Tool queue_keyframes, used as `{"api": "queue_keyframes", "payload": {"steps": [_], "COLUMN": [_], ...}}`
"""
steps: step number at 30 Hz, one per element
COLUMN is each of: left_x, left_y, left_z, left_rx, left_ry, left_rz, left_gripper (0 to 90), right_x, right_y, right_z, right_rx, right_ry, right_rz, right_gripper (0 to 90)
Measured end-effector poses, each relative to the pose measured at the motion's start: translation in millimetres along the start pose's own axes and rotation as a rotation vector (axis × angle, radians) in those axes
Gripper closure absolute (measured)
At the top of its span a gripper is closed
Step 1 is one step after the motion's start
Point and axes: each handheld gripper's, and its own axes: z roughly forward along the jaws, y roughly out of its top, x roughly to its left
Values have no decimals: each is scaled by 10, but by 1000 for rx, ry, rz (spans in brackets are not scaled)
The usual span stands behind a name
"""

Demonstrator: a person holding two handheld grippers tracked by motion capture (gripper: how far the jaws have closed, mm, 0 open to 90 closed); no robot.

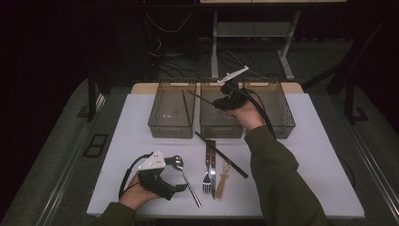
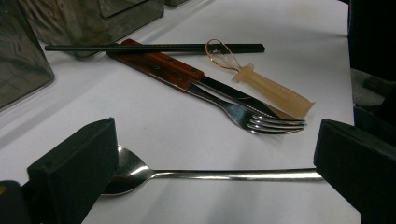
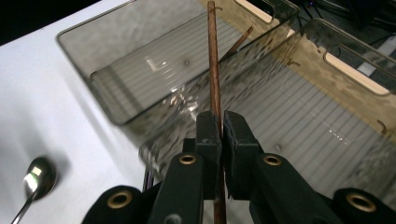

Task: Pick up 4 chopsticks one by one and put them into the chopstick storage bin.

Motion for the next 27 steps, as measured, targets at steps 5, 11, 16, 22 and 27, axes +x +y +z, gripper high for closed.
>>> {"api": "queue_keyframes", "payload": {"steps": [5,11,16,22,27], "left_x": [-3,-17,-18,-14,-14], "left_y": [3,11,12,16,16], "left_z": [-5,0,1,-8,-8], "left_rx": [-1,-14,-14,-17,-18], "left_ry": [-2,-4,-7,-9,-12], "left_rz": [0,2,6,9,12], "left_gripper": [0,0,0,0,0], "right_x": [52,122,167,198,203], "right_y": [193,393,540,702,797], "right_z": [219,467,680,945,1171], "right_rx": [16,41,57,64,86], "right_ry": [-19,-43,-63,-81,-98], "right_rz": [10,26,53,80,91], "right_gripper": [854,854,854,854,853]}}
